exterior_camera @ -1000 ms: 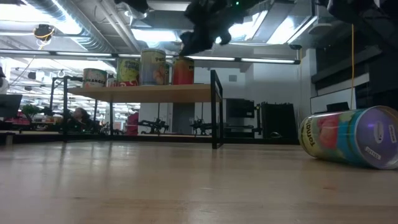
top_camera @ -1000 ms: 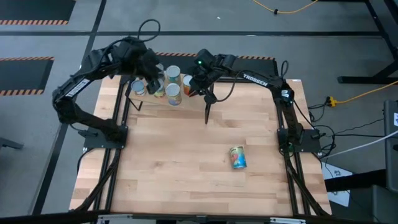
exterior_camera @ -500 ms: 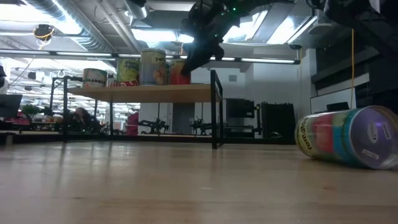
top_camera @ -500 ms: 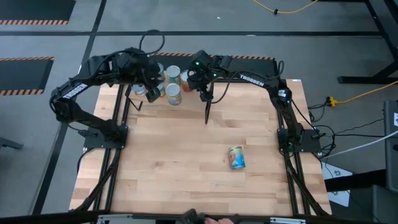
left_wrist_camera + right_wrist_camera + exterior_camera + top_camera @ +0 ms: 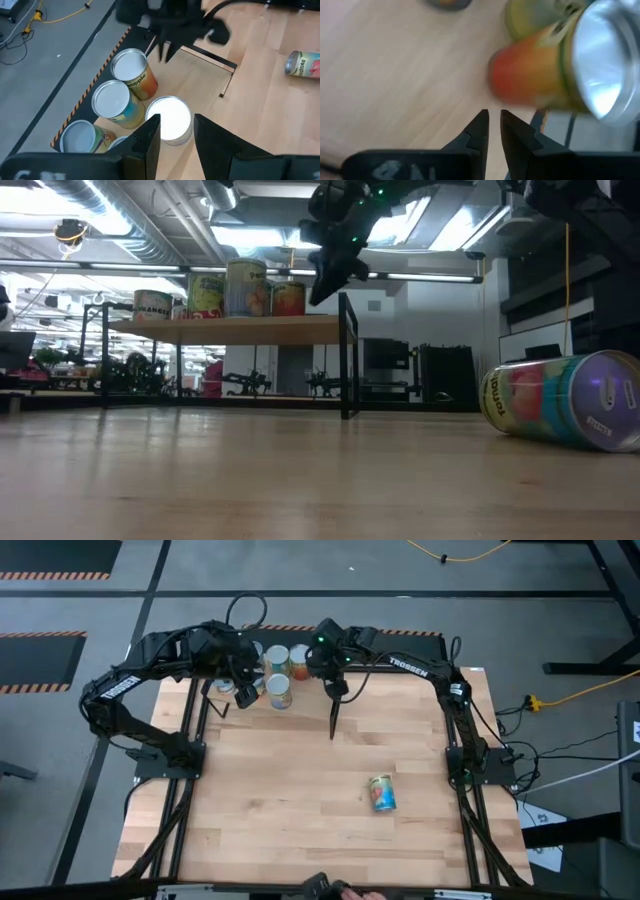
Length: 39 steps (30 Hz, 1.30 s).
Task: Pick and place cans onto a shelf
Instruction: Put the canned tomatoes on the shelf
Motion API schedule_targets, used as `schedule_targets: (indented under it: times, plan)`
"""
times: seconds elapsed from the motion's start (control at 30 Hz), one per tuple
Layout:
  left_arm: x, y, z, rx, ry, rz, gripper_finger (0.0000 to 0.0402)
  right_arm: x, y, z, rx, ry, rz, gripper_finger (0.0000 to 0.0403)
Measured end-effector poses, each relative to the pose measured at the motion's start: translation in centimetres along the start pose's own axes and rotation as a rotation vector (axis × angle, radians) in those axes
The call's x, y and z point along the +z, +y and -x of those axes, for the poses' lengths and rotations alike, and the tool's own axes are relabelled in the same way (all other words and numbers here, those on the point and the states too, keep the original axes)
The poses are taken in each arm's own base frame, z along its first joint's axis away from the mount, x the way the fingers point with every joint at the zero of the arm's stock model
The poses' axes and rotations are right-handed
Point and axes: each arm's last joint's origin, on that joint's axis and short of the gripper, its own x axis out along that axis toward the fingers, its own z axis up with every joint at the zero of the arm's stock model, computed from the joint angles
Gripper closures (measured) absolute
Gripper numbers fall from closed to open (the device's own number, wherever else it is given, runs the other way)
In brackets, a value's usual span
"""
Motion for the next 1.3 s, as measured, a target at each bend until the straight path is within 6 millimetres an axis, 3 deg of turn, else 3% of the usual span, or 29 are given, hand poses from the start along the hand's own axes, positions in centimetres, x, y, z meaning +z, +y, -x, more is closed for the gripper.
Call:
schedule_targets:
  times: [0.17, 0.33, 0.53, 0.67, 0.8, 1.07, 1.3]
  plan:
    - [-0.3, -0.2, -0.9, -0.002, 0.024, -0.006, 0.0292, 0.1, 1.7, 3.3, 0.077, 0.046, 0.008, 0.035]
    - [-1.8, -1.0, -3.7, -0.013, 0.114, -0.028, 0.0292, -0.2, 3.3, 7.3, 0.147, 0.096, -0.079, 0.035]
    - [-3.7, -3.5, -7.9, -0.101, 0.143, -0.079, 0.0292, -1.2, 5.3, 10.3, 0.327, 0.157, -0.217, 0.035]
    - [-4.9, -5.9, -9.6, -0.251, 0.133, -0.116, 0.0292, -0.8, 6.4, 11.1, 0.473, 0.051, -0.287, 0.035]
    - [-6.4, -8.3, -10.7, -0.333, 0.124, -0.167, 0.0292, -1.2, 8.3, 11.1, 0.587, 0.045, -0.294, 0.035]
    - [-9.0, -12.1, -11.9, -0.416, 0.105, -0.199, 0.0292, -4.1, 14.5, 8.7, 0.71, 0.156, -0.38, 0.035]
    - [-9.5, -14.0, -11.5, -0.463, 0.052, -0.215, 0.0292, -6.4, 18.0, 6.2, 0.733, 0.157, -0.446, 0.035]
